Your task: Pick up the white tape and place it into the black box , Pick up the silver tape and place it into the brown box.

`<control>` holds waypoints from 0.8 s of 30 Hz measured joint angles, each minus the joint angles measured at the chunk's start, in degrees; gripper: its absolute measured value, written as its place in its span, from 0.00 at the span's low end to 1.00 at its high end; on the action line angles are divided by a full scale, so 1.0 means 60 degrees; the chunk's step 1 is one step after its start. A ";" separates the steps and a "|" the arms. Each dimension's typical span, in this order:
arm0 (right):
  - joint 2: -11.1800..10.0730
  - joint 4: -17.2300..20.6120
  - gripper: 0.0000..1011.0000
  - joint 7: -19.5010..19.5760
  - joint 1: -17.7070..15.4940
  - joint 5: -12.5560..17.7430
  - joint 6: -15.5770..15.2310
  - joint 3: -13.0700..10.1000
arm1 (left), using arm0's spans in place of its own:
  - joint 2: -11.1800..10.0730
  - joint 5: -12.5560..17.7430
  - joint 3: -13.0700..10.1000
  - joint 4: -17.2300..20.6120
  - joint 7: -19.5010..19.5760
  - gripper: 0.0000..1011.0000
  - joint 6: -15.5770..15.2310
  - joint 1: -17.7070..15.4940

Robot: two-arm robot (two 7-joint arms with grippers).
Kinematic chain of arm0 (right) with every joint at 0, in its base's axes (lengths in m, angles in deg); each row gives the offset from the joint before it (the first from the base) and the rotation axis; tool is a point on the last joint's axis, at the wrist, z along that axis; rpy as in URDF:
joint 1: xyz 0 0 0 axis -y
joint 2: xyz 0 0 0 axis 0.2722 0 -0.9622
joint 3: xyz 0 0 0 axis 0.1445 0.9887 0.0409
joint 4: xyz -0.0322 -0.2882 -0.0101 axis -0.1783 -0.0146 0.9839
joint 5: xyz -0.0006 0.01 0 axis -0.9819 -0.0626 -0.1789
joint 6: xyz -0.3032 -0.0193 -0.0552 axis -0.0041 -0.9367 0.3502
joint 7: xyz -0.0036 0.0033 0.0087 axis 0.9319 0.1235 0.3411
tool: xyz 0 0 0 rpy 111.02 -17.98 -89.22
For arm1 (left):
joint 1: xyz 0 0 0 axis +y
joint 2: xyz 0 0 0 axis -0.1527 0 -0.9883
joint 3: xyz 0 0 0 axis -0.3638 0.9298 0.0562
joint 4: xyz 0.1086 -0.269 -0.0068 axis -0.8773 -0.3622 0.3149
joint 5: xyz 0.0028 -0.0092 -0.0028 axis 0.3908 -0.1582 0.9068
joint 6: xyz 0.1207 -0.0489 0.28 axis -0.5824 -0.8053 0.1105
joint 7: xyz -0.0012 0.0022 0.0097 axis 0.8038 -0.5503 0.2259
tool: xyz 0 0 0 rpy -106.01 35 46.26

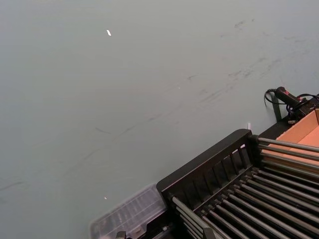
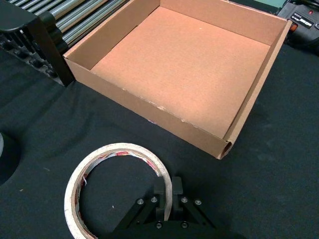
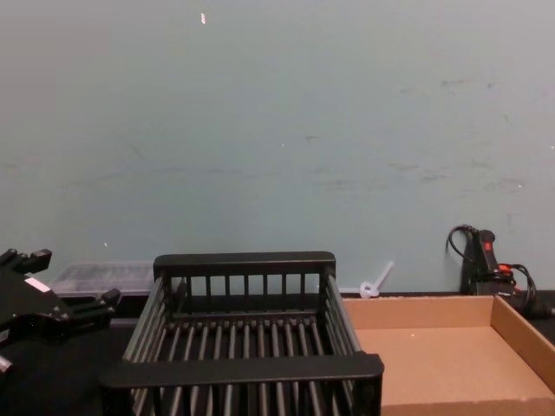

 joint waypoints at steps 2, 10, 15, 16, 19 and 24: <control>0.0000 0.0000 0.09 0.0000 0.0000 0.0000 -0.0001 0.0000 | 0.0000 0.0000 0.0000 0.0000 0.0000 0.99 0.0000 -0.0001; 0.0000 0.0001 0.09 0.0000 0.0000 0.0000 0.0000 0.0000 | 0.0000 0.0000 0.0000 0.0000 0.0000 0.99 0.0000 0.0000; -0.0004 0.0027 0.09 -0.0006 -0.0013 0.0001 0.0028 -0.0007 | 0.0000 0.0000 0.0000 0.0000 0.0000 0.99 0.0000 0.0000; -0.0014 0.0065 0.09 -0.0026 -0.0041 0.0014 0.0084 -0.0032 | 0.0000 0.0000 0.0000 0.0000 0.0000 0.99 0.0000 0.0000; -0.0052 0.0159 0.09 -0.0086 -0.0107 0.0080 0.0203 -0.0095 | 0.0000 0.0000 0.0000 0.0000 0.0000 0.99 0.0000 0.0000; -0.0125 0.0344 0.09 -0.0191 -0.0180 0.0226 0.0341 -0.0195 | 0.0000 0.0000 0.0000 0.0000 0.0000 0.99 0.0000 0.0000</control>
